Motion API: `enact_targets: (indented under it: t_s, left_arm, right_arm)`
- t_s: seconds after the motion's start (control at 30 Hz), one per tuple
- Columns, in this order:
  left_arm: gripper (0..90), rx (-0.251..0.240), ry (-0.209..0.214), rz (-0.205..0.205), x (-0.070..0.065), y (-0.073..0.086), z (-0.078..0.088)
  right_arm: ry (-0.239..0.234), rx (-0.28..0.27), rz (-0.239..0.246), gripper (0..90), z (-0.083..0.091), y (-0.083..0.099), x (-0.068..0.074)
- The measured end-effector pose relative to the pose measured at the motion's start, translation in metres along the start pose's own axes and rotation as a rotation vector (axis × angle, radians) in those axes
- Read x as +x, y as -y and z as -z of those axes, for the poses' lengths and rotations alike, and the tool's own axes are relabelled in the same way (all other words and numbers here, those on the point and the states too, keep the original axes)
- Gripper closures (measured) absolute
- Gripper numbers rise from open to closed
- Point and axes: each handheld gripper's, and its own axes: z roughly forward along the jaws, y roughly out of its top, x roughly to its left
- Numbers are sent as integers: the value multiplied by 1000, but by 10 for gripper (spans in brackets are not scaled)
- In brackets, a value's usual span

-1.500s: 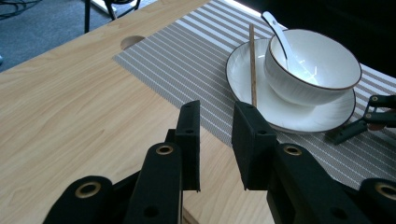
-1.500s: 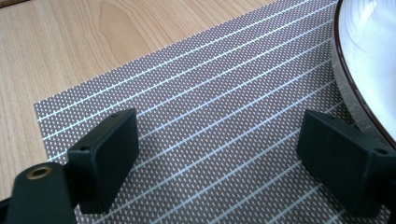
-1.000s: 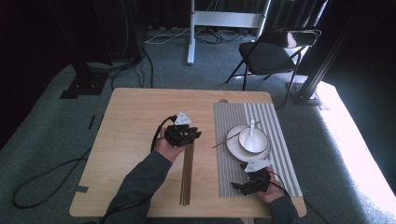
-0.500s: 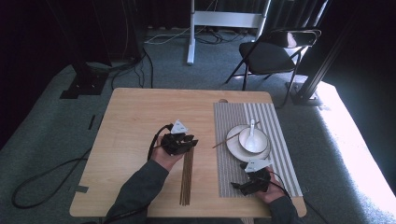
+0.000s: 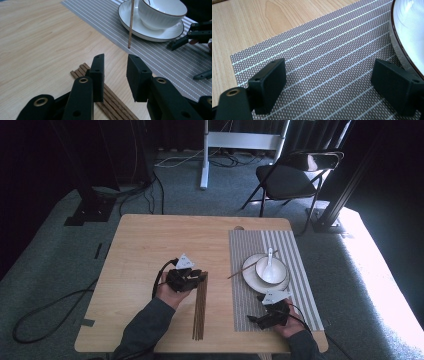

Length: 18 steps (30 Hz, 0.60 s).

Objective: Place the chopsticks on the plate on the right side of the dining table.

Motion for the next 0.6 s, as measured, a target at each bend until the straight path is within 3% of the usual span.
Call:
enact_targets:
  t_s: [0.6]
  left_arm:
    - [669, 16, 14, 29, -1, 16, -1]
  right_arm:
    - [0, 0, 0, 123, 0, 0, 0]
